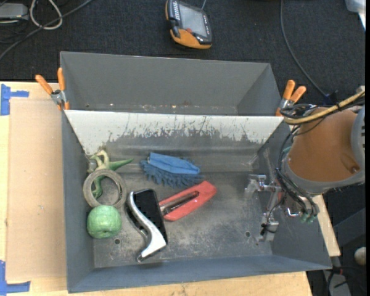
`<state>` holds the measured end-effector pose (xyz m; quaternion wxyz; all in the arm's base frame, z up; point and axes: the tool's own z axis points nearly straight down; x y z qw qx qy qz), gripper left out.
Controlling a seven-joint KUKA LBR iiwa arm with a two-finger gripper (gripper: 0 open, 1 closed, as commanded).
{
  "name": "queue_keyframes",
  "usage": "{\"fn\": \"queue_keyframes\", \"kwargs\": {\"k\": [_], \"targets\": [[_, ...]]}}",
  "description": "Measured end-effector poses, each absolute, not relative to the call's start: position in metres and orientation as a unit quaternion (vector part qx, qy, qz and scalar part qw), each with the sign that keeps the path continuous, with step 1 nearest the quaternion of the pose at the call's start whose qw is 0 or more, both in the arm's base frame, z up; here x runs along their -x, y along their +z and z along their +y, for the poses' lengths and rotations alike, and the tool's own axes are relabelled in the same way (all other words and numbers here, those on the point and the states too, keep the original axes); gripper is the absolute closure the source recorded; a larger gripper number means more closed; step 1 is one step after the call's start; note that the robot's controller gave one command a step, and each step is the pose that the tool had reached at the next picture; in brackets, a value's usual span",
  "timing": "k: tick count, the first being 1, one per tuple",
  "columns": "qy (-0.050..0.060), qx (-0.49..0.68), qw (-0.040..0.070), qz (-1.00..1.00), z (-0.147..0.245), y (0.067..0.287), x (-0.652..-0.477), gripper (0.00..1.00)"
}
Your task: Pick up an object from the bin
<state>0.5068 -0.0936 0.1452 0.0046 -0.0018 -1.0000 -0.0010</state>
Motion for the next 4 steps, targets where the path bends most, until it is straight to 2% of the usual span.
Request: {"fn": "queue_keyframes", "kwargs": {"k": [1,2,3,4], "targets": [[0.0,-0.001,0.001,-1.0,-0.093,0.149,-0.509,0.0],[-0.002,-0.066,0.002,-0.998,-0.02,0.069,-0.602,0.0],[0.001,-0.032,-0.001,-0.999,0.022,0.134,-0.53,0.0],[0.0,-0.079,0.003,-0.997,0.024,0.099,-0.562,0.0]]}}
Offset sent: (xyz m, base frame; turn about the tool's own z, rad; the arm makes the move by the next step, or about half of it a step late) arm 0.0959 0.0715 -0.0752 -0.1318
